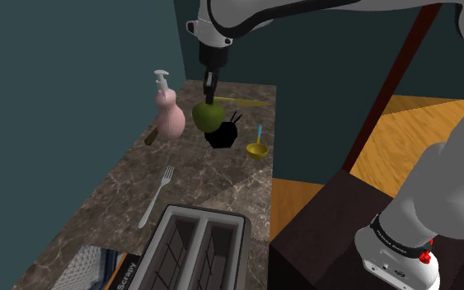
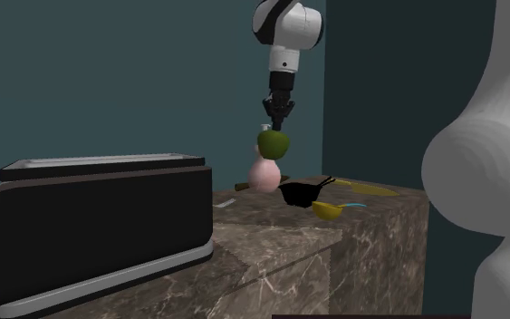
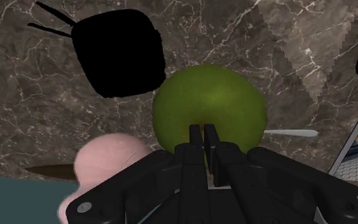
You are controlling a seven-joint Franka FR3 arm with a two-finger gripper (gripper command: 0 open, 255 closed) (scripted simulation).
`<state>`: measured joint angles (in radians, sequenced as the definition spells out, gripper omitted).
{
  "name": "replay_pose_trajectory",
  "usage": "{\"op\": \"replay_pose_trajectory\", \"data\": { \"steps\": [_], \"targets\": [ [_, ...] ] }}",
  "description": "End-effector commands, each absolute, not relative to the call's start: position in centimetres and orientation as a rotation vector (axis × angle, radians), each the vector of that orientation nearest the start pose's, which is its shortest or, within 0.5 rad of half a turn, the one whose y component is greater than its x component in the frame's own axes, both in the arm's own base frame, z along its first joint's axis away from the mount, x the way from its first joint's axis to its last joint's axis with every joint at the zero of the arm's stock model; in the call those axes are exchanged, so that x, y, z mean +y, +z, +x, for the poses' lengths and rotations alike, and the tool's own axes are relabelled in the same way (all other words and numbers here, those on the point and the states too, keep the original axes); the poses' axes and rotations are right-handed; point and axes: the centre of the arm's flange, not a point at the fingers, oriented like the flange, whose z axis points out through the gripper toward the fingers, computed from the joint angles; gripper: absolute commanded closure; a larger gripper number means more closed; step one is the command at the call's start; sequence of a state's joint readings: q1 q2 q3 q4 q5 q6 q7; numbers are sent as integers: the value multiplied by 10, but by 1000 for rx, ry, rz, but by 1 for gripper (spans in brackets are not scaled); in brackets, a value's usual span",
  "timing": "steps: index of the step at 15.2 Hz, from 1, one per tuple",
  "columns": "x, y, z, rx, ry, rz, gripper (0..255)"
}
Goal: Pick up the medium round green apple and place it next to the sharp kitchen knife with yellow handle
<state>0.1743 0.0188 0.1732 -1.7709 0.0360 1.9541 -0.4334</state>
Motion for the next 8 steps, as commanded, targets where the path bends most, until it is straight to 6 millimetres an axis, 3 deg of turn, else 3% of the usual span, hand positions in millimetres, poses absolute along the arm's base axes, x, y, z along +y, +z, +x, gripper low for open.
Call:
{"op": "replay_pose_trajectory", "data": {
  "steps": [1,8],
  "targets": [
    [175,552,560,-1166,-258,-2872,255],
    [86,552,585,-1166,-258,-2872,255]
  ]
}}
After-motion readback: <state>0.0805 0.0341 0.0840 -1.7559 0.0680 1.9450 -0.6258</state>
